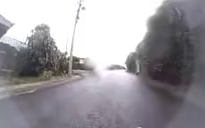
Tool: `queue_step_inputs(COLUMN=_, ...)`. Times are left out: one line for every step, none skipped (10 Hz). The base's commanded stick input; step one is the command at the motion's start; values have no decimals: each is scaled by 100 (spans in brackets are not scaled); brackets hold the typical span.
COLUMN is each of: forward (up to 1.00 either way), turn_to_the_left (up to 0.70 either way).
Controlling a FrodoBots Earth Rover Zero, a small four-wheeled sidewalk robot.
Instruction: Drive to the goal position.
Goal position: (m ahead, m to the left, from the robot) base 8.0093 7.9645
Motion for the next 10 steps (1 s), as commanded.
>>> queue_step_inputs(forward=70, turn_to_the_left=0)
queue_step_inputs(forward=70, turn_to_the_left=0)
queue_step_inputs(forward=70, turn_to_the_left=0)
queue_step_inputs(forward=70, turn_to_the_left=0)
queue_step_inputs(forward=70, turn_to_the_left=0)
queue_step_inputs(forward=70, turn_to_the_left=0)
queue_step_inputs(forward=70, turn_to_the_left=0)
queue_step_inputs(forward=70, turn_to_the_left=0)
queue_step_inputs(forward=70, turn_to_the_left=0)
queue_step_inputs(forward=70, turn_to_the_left=0)
